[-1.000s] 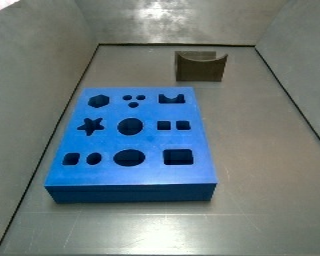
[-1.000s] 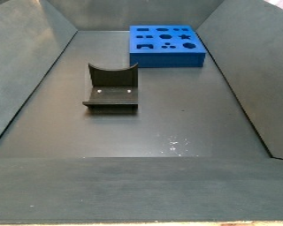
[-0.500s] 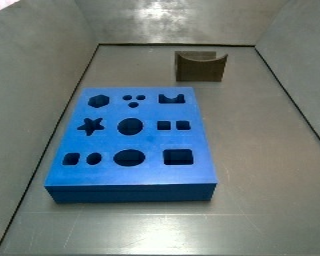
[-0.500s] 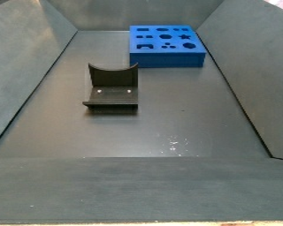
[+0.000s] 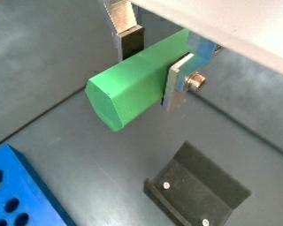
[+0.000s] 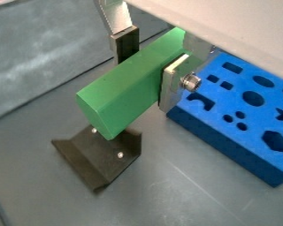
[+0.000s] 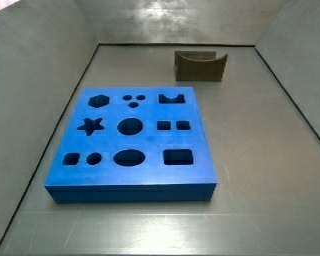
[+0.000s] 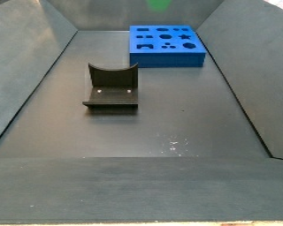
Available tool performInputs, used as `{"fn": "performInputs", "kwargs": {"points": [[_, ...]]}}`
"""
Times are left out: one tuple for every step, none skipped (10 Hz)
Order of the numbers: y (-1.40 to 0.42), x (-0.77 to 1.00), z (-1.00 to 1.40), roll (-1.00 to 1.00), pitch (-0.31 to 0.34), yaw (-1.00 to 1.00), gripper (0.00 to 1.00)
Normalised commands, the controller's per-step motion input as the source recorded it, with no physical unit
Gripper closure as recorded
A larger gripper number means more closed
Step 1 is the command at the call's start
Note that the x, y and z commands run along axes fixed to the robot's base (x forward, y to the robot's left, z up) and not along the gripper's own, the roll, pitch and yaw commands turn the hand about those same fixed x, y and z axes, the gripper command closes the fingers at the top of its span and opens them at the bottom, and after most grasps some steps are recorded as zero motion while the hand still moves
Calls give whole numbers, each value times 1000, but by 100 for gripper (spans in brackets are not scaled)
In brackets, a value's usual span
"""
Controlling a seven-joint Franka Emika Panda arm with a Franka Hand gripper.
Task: Pick up the hexagon object. Move up. Place the hexagon object on the fixture. Regrasp the hexagon object. Move to above the board. Insert the hexagon object.
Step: Place the hexagon object on the fixture.
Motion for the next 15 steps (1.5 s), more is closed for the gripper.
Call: {"fn": "performInputs", "kwargs": {"points": [[377, 1000, -417, -1000, 118, 79, 100], [318, 1000, -337, -1000, 132, 65, 100], [250, 1000, -245, -1000, 164, 36, 100], [213, 1000, -186, -1000, 186, 14, 100], [167, 1000, -136, -1000, 205, -26, 100], [139, 1000, -104, -874, 187, -55, 100], [103, 923, -63, -682, 154, -87, 100], [90, 881, -51, -587, 139, -95, 100], [76, 798, -36, -388, 112, -106, 100], [56, 735, -27, -265, 96, -104, 100], [48, 661, -18, -207, 81, -102, 100], [50, 584, -17, -188, 69, -95, 100], [46, 490, -18, -179, 68, -84, 100], [45, 430, -15, -173, 65, -77, 100], [42, 373, -18, -172, 68, -69, 100]]}}
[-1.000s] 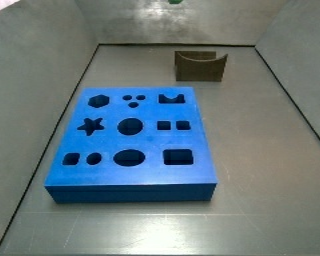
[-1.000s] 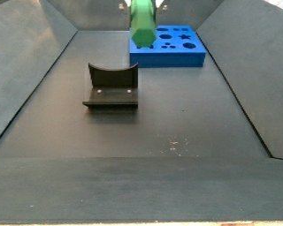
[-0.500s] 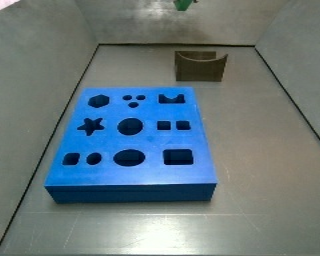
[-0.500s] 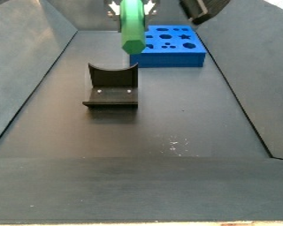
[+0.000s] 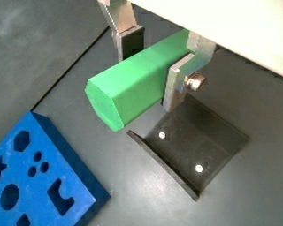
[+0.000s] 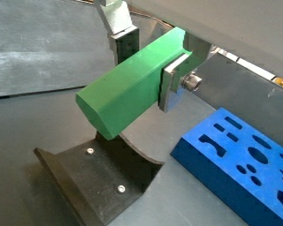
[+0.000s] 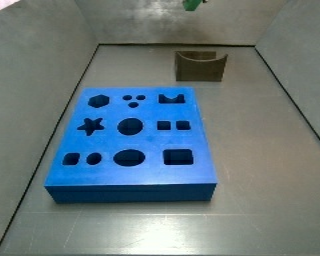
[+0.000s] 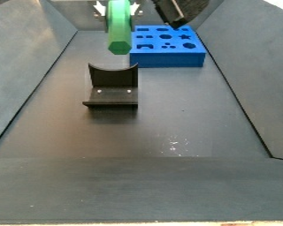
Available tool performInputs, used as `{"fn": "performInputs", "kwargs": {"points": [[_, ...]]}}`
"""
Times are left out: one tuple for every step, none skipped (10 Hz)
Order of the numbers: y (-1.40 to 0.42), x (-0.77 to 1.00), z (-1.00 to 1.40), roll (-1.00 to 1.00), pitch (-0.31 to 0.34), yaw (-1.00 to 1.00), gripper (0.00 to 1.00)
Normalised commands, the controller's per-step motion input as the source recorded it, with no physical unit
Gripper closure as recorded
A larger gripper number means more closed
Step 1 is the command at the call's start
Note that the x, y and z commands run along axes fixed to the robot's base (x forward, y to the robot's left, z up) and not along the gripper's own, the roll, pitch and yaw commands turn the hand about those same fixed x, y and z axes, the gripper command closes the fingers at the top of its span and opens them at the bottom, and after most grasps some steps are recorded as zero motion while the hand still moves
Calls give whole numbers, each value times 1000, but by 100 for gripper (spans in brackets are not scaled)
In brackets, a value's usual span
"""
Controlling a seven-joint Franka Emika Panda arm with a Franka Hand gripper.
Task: Pick up the hexagon object. Move up. Place the hexagon object on the fixture. Regrasp the hexagon object. Move to above the board. Insert the hexagon object.
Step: Place the hexagon object on the fixture.
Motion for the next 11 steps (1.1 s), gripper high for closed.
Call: {"fn": "performInputs", "kwargs": {"points": [[38, 303, -14, -169, 74, -62, 100], [38, 251, -11, -167, 81, -58, 100], [37, 206, -14, -166, 89, -53, 100], [75, 158, -1000, -1000, 103, -120, 100], [82, 153, -1000, -1000, 99, -130, 100], [92, 159, -1000, -1000, 109, -142, 100], [93, 170, -1000, -1000, 120, -151, 100], [103, 190, -1000, -1000, 121, -173, 100], [108, 197, -1000, -1000, 123, -188, 100], [119, 217, -1000, -789, 90, -188, 100], [124, 227, -1000, -689, 73, -183, 100]]}}
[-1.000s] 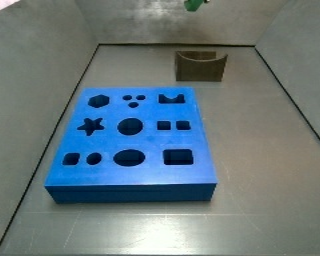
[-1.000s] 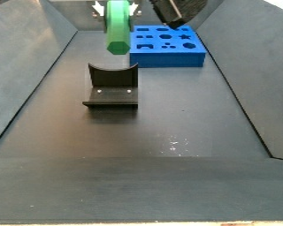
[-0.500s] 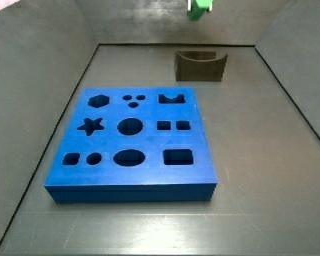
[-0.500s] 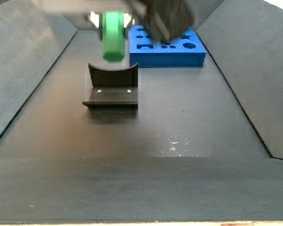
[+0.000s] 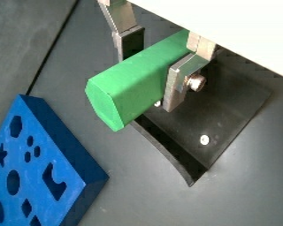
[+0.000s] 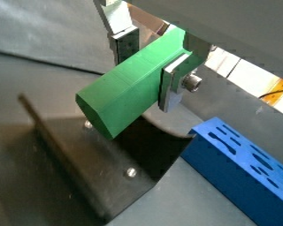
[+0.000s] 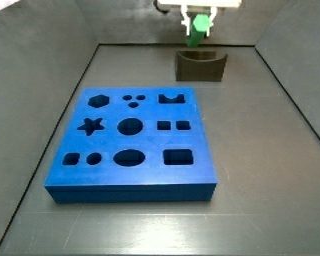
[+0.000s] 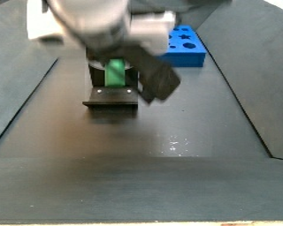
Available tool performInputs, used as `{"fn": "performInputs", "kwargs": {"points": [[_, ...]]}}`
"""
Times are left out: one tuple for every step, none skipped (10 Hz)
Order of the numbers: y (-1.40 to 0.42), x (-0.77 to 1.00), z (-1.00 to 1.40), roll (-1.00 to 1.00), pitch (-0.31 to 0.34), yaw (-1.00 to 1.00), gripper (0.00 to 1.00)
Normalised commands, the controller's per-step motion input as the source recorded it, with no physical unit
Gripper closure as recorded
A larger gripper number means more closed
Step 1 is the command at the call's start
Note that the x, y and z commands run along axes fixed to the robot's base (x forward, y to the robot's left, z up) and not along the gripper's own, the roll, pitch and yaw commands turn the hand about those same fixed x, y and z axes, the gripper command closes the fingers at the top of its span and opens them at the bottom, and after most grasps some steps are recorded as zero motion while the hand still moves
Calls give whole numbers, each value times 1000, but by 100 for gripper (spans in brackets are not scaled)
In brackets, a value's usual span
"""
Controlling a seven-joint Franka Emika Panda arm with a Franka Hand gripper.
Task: Pick up the hexagon object. Move up. Place the hexagon object on the fixture. Regrasp the hexagon object. Move to above the board. Insert the hexagon object.
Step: Place the hexagon object on the fixture, then regrasp the hexagon object.
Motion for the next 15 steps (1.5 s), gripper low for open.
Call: {"fn": "performInputs", "kwargs": {"points": [[132, 247, -1000, -487, 50, -169, 100], [126, 239, -893, -336, 40, -157, 100], [93, 210, -714, -238, 31, -141, 100], [85, 173, -537, -186, 17, -130, 100], [134, 104, -452, -146, -16, -106, 100], [142, 88, -432, -139, -27, -98, 100], [144, 88, -427, -138, -29, -84, 100], [0, 0, 0, 0, 0, 0, 0], [0, 0, 1000, 37, 49, -2, 0], [2, -4, 1000, 40, 51, 3, 0], [3, -26, 1000, 51, 62, 1, 0], [-1, -31, 1000, 58, 60, -5, 0], [-3, -36, 1000, 61, 69, -15, 0], [0, -42, 894, 57, 67, -23, 0], [1, -39, 720, 58, 68, -29, 0]]}}
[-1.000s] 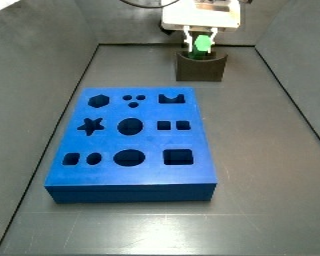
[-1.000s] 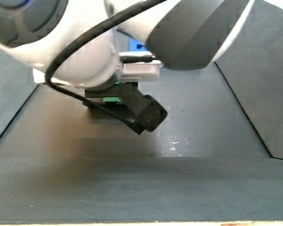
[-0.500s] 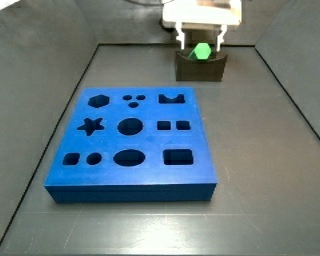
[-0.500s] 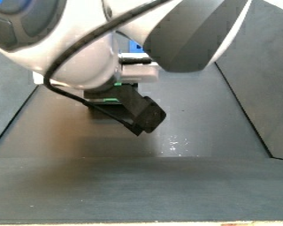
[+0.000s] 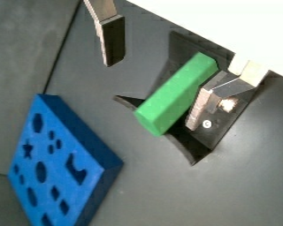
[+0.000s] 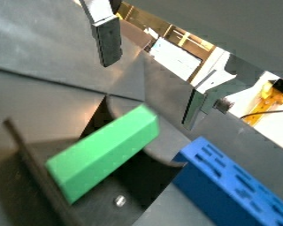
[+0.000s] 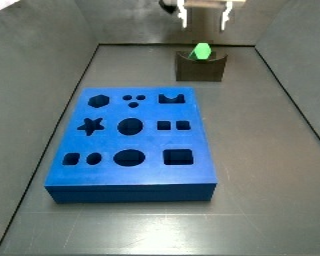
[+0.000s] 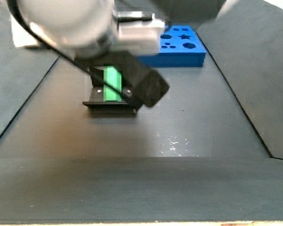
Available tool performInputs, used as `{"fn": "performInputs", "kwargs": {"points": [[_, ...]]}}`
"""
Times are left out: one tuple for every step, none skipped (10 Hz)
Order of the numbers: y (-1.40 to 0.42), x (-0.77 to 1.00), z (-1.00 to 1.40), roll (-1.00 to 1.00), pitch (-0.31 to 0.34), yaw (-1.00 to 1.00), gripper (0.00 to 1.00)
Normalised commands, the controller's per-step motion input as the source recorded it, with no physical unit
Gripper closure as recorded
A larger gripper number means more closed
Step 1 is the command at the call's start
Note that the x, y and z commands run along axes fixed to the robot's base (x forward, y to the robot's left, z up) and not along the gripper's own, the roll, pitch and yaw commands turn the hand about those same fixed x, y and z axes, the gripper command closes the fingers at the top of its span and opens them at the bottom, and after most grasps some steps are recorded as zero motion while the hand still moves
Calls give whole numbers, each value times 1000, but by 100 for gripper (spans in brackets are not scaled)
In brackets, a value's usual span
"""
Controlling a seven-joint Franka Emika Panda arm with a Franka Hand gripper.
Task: Pick up the hexagon object. Move up. Place the hexagon object on the fixture. Regrasp the hexagon object. Move to above the board. Insert the hexagon object.
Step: Regrasp the hexagon object.
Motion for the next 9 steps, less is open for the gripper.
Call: {"fn": "performInputs", "kwargs": {"points": [[0, -35, 600, 60, 69, -31, 0], [3, -28, 307, 50, 60, -38, 0], [3, -28, 188, 46, 57, -39, 0], [-1000, -66, 634, 1000, 44, 16, 0], [-1000, -64, 650, 1000, 42, 16, 0], [-1000, -91, 631, 1000, 32, 16, 0], [-942, -127, 473, 1000, 20, 15, 0], [-798, -114, 265, 1000, 15, 15, 0], [-654, -76, 120, 1000, 12, 14, 0]]}}
